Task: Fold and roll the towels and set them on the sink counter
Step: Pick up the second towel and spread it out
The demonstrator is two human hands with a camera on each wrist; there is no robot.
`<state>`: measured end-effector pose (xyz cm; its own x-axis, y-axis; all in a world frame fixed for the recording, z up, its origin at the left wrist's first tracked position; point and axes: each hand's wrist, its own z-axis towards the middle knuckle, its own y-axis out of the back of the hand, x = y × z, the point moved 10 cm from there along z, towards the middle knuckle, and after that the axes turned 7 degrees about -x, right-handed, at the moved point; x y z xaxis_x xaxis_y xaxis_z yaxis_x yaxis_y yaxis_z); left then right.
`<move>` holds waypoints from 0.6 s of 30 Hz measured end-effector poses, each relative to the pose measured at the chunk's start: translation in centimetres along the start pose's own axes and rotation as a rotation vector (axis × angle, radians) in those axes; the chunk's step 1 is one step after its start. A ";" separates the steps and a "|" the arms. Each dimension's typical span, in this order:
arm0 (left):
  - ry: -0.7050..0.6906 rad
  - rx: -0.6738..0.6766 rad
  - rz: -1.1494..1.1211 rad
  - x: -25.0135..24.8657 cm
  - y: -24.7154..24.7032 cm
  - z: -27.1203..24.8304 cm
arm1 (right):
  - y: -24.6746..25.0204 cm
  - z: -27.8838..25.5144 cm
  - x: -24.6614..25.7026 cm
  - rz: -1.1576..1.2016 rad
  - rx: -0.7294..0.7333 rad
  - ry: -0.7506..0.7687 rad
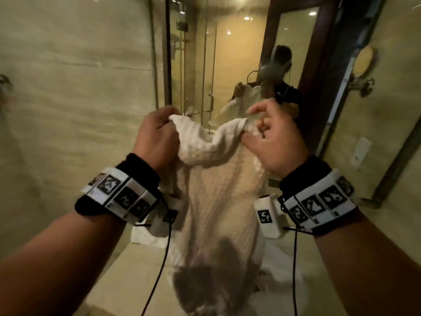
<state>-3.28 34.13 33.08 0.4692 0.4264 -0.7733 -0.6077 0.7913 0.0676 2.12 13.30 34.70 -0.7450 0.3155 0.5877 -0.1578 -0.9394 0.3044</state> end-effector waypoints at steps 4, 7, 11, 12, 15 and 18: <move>-0.119 0.154 0.160 -5.4 -7.0 -1.5 | 1.7 -1.7 -0.8 -0.123 0.116 0.000; -0.106 0.208 0.159 -6.7 -10.7 -2.3 | 3.7 -3.8 -1.3 -0.075 0.091 0.039; -0.136 0.219 0.187 -8.1 -13.8 -3.0 | 7.6 -6.7 -1.2 0.025 -0.021 0.145; -0.149 0.225 0.183 -8.5 -14.4 -3.1 | 8.4 -7.5 -0.9 0.020 -0.050 0.180; -0.217 0.293 0.195 -10.0 -16.7 -4.3 | 11.2 -9.1 0.5 -0.064 -0.197 0.307; -0.296 0.347 0.261 -11.1 -18.1 -5.7 | 16.3 -8.3 1.2 -0.176 -0.464 0.297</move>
<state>-1.13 12.56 36.80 0.5224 0.6943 -0.4951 -0.5037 0.7197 0.4778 -6.72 -2.80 34.12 -0.8214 0.4841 0.3015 -0.5134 -0.8579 -0.0215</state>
